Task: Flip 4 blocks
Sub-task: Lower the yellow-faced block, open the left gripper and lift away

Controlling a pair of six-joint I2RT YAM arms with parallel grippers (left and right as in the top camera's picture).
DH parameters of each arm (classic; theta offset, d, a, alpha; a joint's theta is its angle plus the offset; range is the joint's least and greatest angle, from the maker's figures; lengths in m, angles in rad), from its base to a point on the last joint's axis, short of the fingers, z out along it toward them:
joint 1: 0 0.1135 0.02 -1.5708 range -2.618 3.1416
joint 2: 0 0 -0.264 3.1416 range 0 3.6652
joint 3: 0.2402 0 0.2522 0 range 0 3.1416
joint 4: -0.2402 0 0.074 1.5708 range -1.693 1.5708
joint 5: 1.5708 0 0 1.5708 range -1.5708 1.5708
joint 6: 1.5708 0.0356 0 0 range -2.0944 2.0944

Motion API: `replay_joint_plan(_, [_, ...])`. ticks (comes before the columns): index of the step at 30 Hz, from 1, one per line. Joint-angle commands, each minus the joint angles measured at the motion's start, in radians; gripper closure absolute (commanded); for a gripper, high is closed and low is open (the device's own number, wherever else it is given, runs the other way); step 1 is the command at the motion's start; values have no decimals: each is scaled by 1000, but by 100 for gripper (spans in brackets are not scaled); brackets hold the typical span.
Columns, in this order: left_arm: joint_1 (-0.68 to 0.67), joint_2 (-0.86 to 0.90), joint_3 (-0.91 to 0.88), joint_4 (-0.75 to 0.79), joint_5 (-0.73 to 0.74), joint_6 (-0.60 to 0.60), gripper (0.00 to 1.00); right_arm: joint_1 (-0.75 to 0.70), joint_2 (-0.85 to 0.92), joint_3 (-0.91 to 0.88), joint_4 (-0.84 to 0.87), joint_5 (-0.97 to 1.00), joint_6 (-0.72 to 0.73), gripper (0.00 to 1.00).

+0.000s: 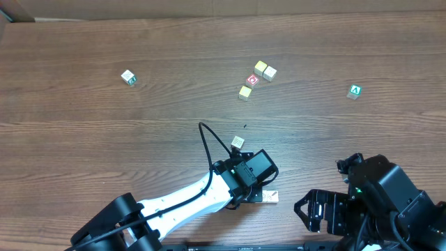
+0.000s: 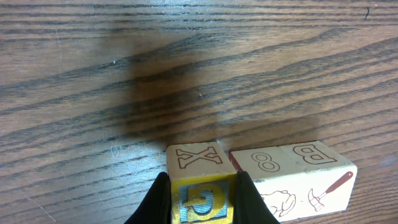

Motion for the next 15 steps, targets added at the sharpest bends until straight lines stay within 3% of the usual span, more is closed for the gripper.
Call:
replay_joint_plan(1, [-1, -12, -10, 0, 8, -10, 88, 3, -5, 24, 2, -4, -4, 0])
replay_joint_plan(5, [-1, -12, -10, 0, 8, -10, 76, 3, -5, 24, 2, -4, -4, 0])
replay_joint_plan(15, [-1, -13, -10, 1, 7, 5, 66, 3, -5, 24, 2, -4, -7, 0])
